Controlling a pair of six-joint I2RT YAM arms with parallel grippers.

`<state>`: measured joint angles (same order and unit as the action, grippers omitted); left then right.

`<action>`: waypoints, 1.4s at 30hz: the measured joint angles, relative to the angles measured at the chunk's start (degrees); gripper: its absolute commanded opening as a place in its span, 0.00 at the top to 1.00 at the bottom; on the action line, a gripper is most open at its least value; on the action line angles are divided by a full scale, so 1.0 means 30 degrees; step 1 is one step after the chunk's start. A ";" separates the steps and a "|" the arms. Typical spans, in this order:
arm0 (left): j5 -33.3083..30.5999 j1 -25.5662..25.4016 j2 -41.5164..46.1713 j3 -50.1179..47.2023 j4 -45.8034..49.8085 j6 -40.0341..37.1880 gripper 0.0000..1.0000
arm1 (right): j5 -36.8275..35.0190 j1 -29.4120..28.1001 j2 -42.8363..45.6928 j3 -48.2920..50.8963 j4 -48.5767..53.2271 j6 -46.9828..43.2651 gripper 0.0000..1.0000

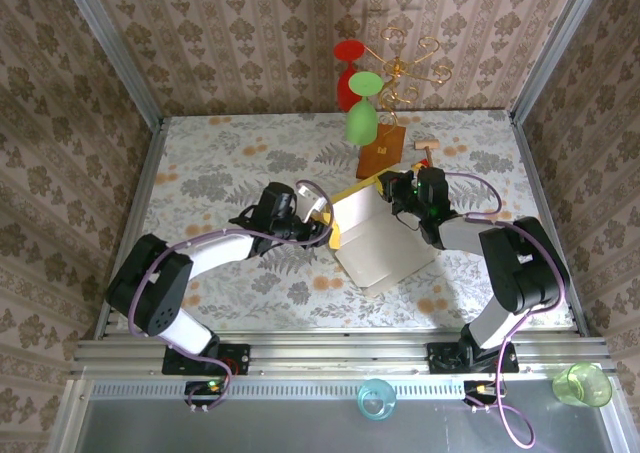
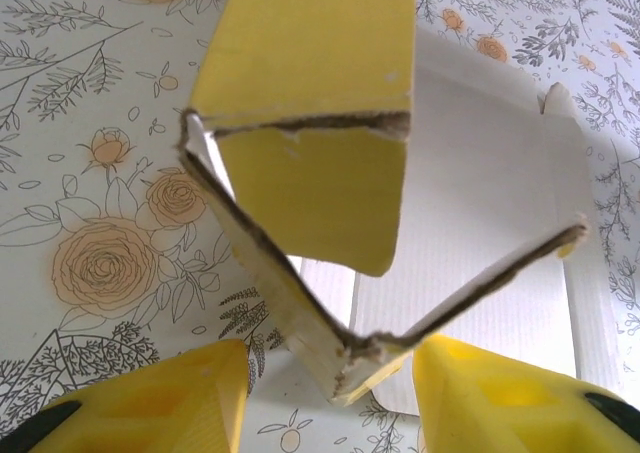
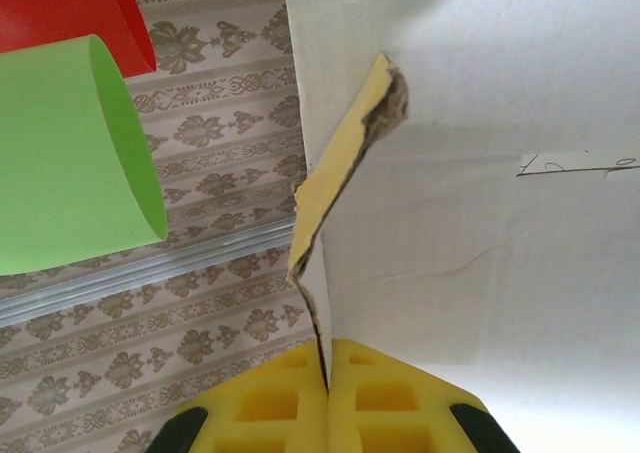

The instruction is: Fold the paper box

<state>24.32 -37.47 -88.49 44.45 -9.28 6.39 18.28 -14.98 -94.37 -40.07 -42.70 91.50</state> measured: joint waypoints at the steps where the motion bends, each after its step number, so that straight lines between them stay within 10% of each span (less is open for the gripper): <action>1: -0.0138 -0.0058 -0.0022 0.0000 -0.0109 0.0015 0.53 | 0.0007 0.0000 -0.0029 0.0015 -0.0131 0.0066 1.00; 42: -1.0375 -0.5158 -0.0605 -0.0321 -0.1486 0.2412 0.61 | 0.0503 0.0124 -0.1443 0.4138 -0.9318 0.0648 1.00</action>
<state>-6.81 -52.95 -90.30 43.48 -13.74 13.63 19.79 -14.61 -98.70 -27.66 -70.65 93.45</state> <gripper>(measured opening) 0.390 0.043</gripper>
